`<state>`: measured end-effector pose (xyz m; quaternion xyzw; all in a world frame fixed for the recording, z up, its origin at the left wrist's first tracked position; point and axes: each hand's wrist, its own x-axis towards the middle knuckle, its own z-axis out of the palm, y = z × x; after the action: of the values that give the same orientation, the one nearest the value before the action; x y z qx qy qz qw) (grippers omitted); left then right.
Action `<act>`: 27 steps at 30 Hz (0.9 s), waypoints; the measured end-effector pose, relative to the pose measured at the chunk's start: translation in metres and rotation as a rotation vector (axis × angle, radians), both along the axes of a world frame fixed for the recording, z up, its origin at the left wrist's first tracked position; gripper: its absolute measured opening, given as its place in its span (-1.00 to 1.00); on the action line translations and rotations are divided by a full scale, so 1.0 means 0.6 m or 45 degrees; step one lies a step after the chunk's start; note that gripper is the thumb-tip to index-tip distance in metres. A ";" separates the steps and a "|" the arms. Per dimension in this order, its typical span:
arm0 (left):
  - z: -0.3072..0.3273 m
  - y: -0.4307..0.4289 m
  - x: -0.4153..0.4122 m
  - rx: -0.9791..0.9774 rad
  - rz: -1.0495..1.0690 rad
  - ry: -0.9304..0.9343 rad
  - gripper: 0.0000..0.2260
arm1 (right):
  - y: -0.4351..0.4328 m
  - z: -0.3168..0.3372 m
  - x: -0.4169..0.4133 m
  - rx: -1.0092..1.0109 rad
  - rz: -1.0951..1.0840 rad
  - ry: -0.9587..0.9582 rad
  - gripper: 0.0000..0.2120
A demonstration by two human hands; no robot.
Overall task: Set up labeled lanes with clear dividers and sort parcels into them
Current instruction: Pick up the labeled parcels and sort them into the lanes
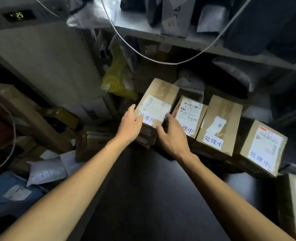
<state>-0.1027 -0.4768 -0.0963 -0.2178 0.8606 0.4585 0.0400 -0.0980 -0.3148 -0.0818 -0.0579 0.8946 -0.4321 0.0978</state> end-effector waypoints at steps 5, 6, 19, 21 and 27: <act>-0.016 0.012 -0.010 0.088 0.129 0.037 -0.69 | -0.014 -0.006 -0.020 0.041 -0.041 -0.046 -0.59; -0.017 0.011 -0.012 0.089 0.162 0.047 -0.71 | -0.016 -0.007 -0.025 0.043 -0.057 -0.065 -0.62; 0.039 0.023 0.011 -0.004 0.286 0.197 -0.93 | -0.010 0.019 -0.003 -0.282 -0.127 0.091 -0.49; 0.051 0.025 0.023 0.003 0.257 0.215 -0.93 | -0.004 0.025 0.007 -0.378 -0.121 0.073 -0.51; 0.086 0.044 0.060 0.026 0.126 0.283 -0.92 | 0.033 0.039 0.062 -0.666 -0.234 -0.001 -0.59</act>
<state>-0.0665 -0.4504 -0.0444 -0.2076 0.8432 0.4901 -0.0762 -0.0610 -0.2950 -0.0583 0.0005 0.7542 -0.6554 0.0404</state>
